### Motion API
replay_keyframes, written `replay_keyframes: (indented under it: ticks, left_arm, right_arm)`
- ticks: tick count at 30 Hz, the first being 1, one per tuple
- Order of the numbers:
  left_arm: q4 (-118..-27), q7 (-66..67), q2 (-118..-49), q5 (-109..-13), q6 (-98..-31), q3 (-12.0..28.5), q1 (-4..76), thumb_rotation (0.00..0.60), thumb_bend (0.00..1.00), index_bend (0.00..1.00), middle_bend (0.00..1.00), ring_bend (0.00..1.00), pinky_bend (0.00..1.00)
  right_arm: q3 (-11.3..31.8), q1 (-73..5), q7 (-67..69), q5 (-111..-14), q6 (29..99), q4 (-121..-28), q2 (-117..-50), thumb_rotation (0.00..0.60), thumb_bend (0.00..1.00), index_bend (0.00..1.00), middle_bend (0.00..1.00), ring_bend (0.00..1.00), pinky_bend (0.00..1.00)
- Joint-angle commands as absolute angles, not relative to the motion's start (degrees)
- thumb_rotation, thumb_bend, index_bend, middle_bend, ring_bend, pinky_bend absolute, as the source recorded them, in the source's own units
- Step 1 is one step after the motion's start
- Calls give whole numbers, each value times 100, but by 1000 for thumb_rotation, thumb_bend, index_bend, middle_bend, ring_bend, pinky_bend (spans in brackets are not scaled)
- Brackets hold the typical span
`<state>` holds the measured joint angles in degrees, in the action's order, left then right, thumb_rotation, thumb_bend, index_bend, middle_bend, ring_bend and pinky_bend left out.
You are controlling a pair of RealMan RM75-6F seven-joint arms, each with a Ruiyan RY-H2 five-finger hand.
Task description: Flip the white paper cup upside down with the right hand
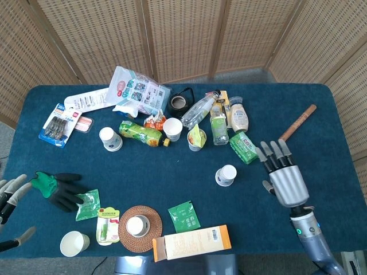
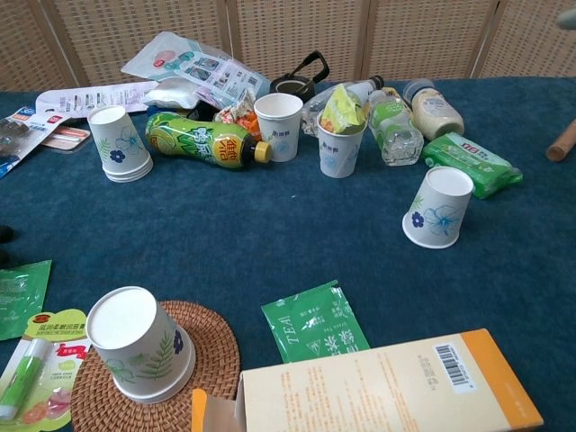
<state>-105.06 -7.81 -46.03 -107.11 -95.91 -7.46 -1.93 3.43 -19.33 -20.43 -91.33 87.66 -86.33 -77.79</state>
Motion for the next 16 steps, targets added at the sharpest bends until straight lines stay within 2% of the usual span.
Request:
replay_keyframes:
  ticks: [1,9,16]
  left_arm:
    - [-10521,-758,-4615,-10683,-9583,-735,-199,600,272,0,0,0,0]
    - [-10533,-710,-4620,-10686,-9530,-746,-191,600,272,0,0,0,0]
    - [-10506,-715,-4629,-10633,-9503,-728,-179,600,273,0,0,0,0]
  right_arm:
    - [448,-1617,-1750,-8632,8761,-9228,-7417,600,83,58,0,0,0]
    - [344,-1154,-1069,-8139,8714,-9892,-6965,600,27,34,0,0,0]
    - [290,-877,-1160,-7998,8826,-9973,-6846,600,25,34,0,0,0]
